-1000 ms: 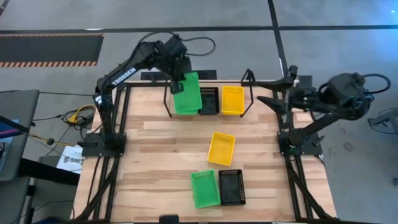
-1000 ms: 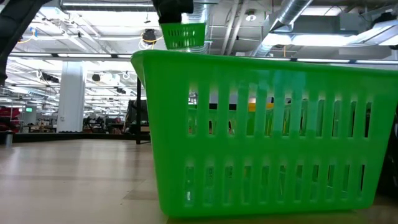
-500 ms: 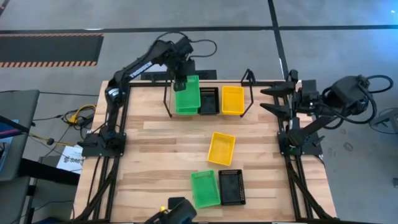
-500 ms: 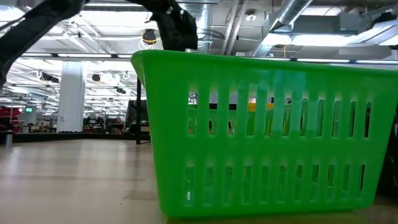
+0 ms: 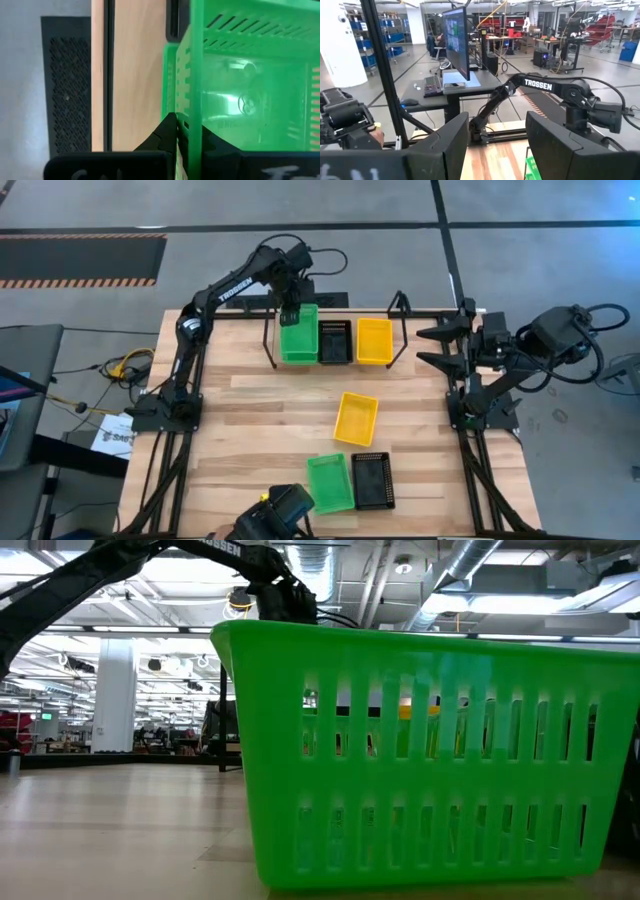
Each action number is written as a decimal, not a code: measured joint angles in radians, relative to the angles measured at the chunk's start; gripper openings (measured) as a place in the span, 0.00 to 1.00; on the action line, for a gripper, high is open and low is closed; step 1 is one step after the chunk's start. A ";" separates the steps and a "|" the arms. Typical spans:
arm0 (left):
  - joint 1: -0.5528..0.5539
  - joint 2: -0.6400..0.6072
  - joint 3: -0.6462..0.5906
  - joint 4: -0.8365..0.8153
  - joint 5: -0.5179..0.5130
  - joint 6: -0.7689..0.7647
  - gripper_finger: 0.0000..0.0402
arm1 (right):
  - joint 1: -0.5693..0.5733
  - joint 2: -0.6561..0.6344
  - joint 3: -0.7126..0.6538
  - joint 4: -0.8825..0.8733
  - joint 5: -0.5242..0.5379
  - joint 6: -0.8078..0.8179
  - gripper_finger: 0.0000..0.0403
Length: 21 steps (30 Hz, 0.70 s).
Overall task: Stack baskets on shelf by color
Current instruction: Stack the right green bin on top of the green bin
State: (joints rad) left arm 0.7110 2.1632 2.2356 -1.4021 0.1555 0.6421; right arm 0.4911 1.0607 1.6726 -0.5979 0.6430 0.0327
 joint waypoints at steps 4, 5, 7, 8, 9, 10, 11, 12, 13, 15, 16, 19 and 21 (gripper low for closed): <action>0.012 0.000 0.000 0.008 0.016 0.001 0.00 | 0.000 -0.001 0.000 0.000 0.000 -0.008 0.54; 0.011 0.000 0.000 0.015 0.016 0.001 0.00 | 0.000 -0.002 0.000 0.000 0.000 -0.008 0.54; 0.012 0.000 0.000 0.016 0.025 0.001 0.00 | 0.000 -0.002 0.000 0.000 0.000 -0.008 0.54; 0.012 0.000 0.000 0.015 0.032 0.001 0.00 | 0.000 -0.002 0.000 0.000 0.000 -0.009 0.54; 0.013 0.005 0.000 0.016 0.042 0.001 0.00 | 0.000 -0.001 0.000 0.000 0.000 -0.008 0.54; 0.013 0.010 0.001 0.019 0.050 0.001 0.00 | 0.000 -0.001 0.000 0.000 0.000 -0.008 0.54; 0.013 0.016 0.000 0.021 0.057 0.001 0.00 | -0.001 -0.001 0.000 0.000 0.000 -0.008 0.54; 0.013 0.027 0.000 0.019 0.060 0.001 0.00 | -0.001 -0.001 0.000 0.000 0.000 -0.008 0.54; 0.012 0.037 0.000 0.023 0.056 0.003 0.00 | -0.001 -0.001 0.000 0.000 0.000 -0.007 0.54; 0.010 0.055 0.000 0.019 0.043 0.004 0.00 | -0.001 -0.001 0.000 0.000 0.000 -0.007 0.54; 0.007 0.066 0.000 0.017 0.041 0.005 0.00 | 0.000 -0.001 0.000 0.001 0.000 -0.007 0.54; 0.006 0.091 0.000 0.011 0.040 0.011 0.00 | -0.001 -0.001 0.000 0.003 0.000 -0.007 0.54; 0.003 0.099 0.000 0.007 0.024 0.020 0.00 | -0.001 -0.001 0.000 0.004 0.000 -0.007 0.54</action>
State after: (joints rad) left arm 0.7143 2.2617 2.2353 -1.3950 0.1793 0.6618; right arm 0.4904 1.0599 1.6726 -0.5938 0.6434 0.0262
